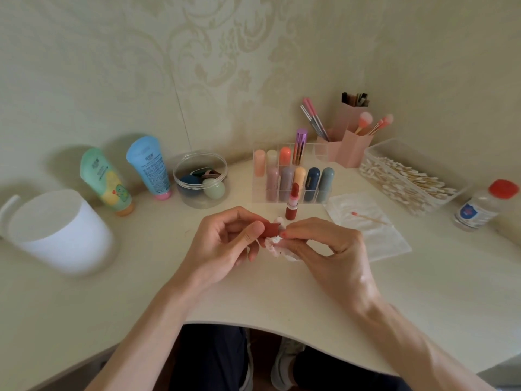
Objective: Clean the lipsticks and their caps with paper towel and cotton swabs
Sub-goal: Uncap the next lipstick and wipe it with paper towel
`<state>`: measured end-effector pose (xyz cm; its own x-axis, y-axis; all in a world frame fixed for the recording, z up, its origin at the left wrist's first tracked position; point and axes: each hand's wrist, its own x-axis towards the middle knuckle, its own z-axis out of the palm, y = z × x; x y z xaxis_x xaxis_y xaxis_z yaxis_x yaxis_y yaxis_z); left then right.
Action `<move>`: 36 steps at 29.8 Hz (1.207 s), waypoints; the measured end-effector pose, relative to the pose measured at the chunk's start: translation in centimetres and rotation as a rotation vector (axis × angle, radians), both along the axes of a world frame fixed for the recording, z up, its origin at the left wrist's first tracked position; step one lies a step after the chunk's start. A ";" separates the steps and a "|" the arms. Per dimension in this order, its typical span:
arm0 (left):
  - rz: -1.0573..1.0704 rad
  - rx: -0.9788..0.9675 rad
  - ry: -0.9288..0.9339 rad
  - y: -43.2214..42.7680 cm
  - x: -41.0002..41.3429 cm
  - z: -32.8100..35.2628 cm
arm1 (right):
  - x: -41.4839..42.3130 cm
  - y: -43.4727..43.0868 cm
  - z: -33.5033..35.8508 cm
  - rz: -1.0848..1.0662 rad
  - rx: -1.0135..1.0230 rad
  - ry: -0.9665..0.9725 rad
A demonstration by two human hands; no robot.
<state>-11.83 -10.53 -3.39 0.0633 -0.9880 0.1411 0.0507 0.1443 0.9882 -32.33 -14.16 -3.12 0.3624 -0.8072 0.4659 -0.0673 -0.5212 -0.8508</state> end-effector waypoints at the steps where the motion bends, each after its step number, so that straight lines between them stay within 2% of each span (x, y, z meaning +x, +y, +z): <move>1: 0.007 -0.010 0.012 0.0 0.0 0.0 | -0.1 -0.1 0.0 -0.012 -0.020 0.007; 8: -0.005 -0.054 0.025 0.0 -0.1 -0.2 | -0.1 -0.1 -0.2 -0.112 0.012 0.009; 14: 0.054 -0.070 0.030 0.1 0.0 -0.2 | 0.2 0.0 -0.2 0.030 -0.040 0.013; 27: -0.079 -0.043 0.023 0.0 0.0 0.0 | -0.2 -0.3 -0.3 -0.083 -0.347 0.100; 30: -0.101 -0.036 0.001 0.1 0.0 0.0 | -0.2 -0.3 -0.3 -0.070 -0.342 0.099; 36: 0.003 -0.077 -0.016 0.4 -0.2 -0.2 | 0.1 -0.5 -0.9 -0.023 -0.227 0.062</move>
